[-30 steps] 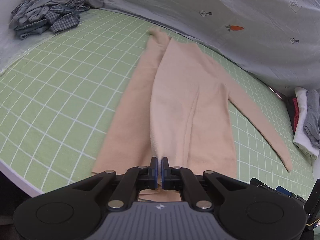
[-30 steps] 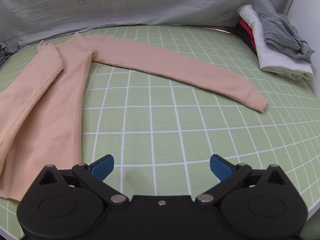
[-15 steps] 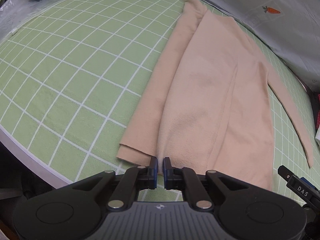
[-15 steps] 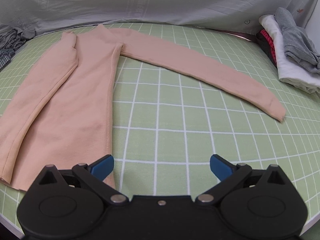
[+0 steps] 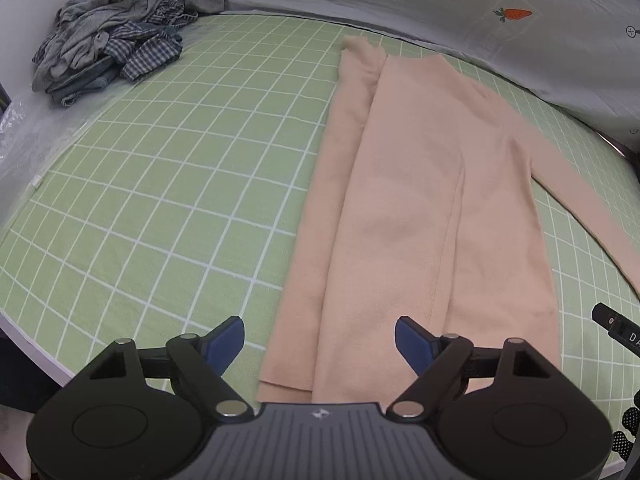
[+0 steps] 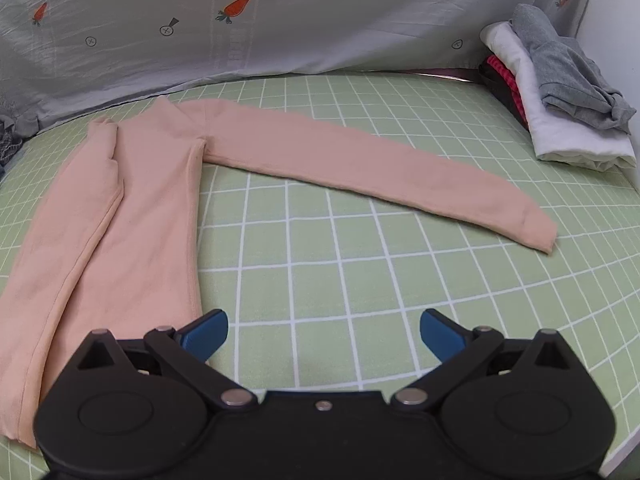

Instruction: Fold clothes

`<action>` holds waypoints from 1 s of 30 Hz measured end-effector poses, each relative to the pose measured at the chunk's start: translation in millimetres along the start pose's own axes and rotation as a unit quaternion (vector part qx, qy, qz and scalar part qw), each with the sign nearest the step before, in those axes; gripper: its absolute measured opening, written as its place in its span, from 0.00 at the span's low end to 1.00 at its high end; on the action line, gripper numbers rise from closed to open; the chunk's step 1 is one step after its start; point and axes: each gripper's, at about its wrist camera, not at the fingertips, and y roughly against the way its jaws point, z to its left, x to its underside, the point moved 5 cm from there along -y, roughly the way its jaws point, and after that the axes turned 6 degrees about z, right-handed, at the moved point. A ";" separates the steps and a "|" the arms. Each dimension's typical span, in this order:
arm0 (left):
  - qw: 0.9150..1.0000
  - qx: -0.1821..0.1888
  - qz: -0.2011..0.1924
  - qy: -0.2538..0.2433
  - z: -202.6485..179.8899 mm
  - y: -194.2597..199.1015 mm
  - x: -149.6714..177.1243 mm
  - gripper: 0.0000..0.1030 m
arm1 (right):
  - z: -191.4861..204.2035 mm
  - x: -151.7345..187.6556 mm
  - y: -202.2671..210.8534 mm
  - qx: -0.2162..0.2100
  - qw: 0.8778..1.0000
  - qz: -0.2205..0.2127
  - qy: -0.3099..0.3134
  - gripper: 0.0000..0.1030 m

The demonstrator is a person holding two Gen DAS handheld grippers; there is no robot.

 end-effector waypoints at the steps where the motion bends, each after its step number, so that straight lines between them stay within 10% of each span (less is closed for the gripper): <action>1: 1.000 -0.004 -0.001 -0.003 -2.2 -1.1 -3.2 0.81 | -2.2 -2.9 -1.5 0.001 1.000 0.000 -0.006 1.00; 13: 1.000 -0.004 0.009 -0.026 -29.7 -33.5 -56.7 0.83 | -50.5 -31.7 -33.9 0.038 0.994 0.013 -0.098 1.00; 20: 1.000 -0.020 0.006 -0.008 -32.9 -60.1 -101.5 0.83 | -124.8 -67.2 -71.7 0.118 0.962 0.007 -0.247 1.00; 30: 0.998 -0.052 0.019 -0.011 -38.2 -90.3 -125.2 0.83 | -184.5 -68.6 -100.5 0.166 0.943 0.022 -0.288 1.00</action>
